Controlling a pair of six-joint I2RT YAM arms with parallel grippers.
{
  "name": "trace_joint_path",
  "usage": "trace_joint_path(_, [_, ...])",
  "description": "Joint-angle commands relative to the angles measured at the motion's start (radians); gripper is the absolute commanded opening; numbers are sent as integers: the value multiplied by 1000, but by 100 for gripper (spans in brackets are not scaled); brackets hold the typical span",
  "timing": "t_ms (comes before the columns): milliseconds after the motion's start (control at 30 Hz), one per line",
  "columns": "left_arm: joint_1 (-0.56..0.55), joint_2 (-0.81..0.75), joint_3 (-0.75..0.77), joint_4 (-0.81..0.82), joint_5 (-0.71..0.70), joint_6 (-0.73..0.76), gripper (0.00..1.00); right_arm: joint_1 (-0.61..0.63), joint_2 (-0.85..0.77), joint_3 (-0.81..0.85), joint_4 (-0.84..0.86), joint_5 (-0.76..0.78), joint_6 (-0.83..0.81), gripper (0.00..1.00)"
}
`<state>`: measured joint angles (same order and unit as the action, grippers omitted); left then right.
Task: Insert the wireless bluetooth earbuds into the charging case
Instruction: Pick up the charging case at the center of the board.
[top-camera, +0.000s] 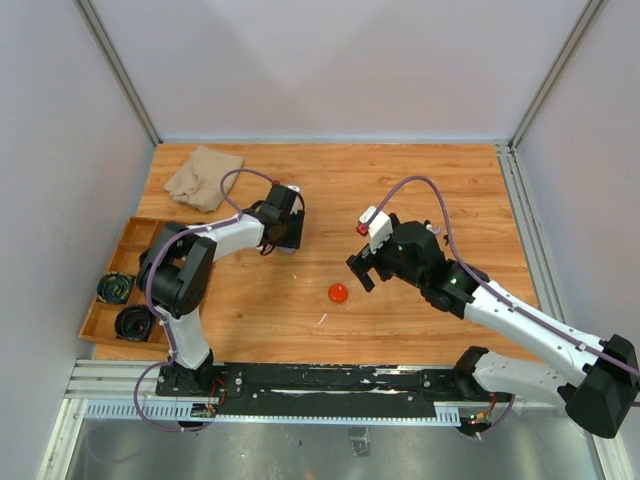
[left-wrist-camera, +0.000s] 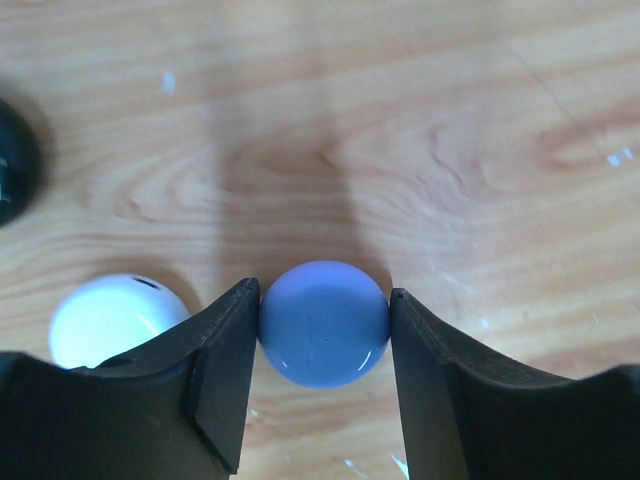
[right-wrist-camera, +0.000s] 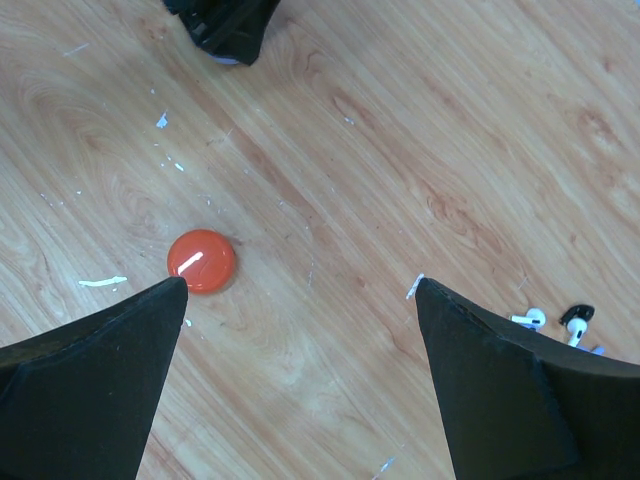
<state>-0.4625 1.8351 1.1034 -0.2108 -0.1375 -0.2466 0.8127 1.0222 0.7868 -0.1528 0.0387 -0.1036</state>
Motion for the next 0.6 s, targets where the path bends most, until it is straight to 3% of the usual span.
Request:
trace_joint_path(0, [-64,-72,-43,2,7,78,48,-40,29,56,-69,8,83,99])
trace_joint_path(567, [-271,-282,-175,257,64,399,43,-425,125,131,-139,-521,336,100])
